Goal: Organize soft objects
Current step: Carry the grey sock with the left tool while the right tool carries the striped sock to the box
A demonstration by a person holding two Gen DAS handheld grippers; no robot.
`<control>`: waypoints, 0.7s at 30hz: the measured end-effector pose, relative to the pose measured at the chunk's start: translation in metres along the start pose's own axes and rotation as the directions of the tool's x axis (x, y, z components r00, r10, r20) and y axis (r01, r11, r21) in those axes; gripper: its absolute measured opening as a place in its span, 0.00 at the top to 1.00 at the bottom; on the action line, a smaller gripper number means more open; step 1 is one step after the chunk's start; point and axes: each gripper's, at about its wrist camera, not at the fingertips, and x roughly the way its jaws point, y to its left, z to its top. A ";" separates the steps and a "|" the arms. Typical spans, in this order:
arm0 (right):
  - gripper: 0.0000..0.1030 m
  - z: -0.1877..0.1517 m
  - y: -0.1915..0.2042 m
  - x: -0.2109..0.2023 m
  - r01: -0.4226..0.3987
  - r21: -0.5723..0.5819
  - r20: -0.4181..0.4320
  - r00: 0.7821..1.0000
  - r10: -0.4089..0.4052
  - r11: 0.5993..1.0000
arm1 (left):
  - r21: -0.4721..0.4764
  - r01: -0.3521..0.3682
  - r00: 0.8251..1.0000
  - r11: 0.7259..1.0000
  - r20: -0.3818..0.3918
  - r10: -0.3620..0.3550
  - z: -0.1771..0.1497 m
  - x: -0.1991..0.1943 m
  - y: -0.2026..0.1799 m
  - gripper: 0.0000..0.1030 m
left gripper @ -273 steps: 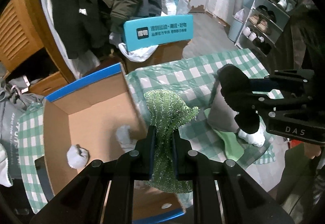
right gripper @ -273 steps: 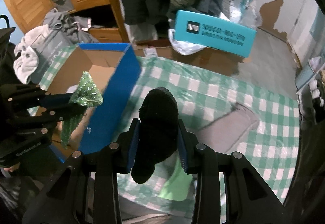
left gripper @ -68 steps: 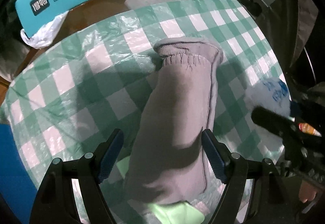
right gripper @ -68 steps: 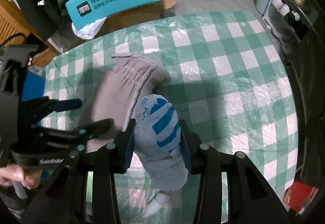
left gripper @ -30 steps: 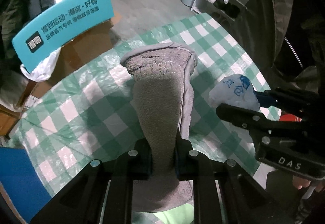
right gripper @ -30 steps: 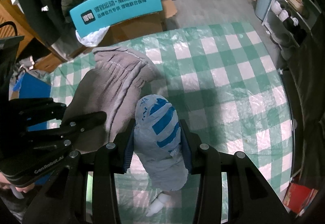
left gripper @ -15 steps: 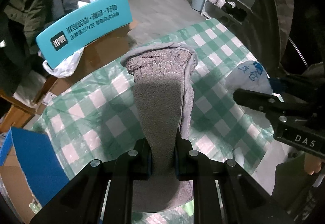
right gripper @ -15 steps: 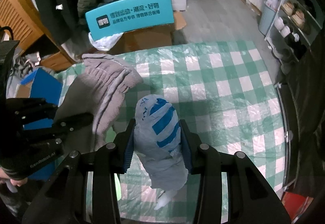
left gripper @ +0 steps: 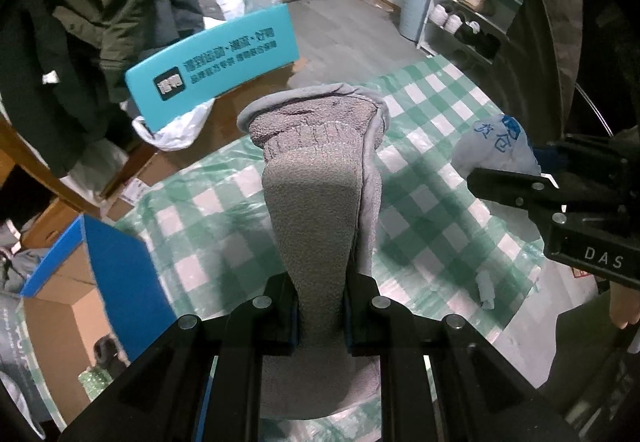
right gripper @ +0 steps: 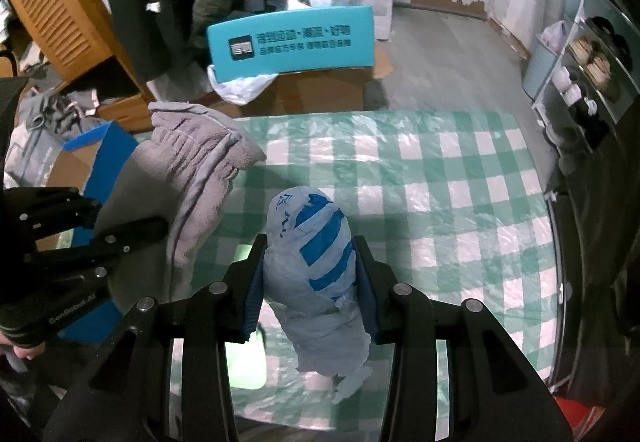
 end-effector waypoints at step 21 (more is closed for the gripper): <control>0.62 0.003 0.064 -0.021 -0.048 -0.115 0.035 0.998 0.052 0.992 | -0.095 -0.058 0.995 0.994 0.070 0.065 -0.044 -0.058 0.046 0.85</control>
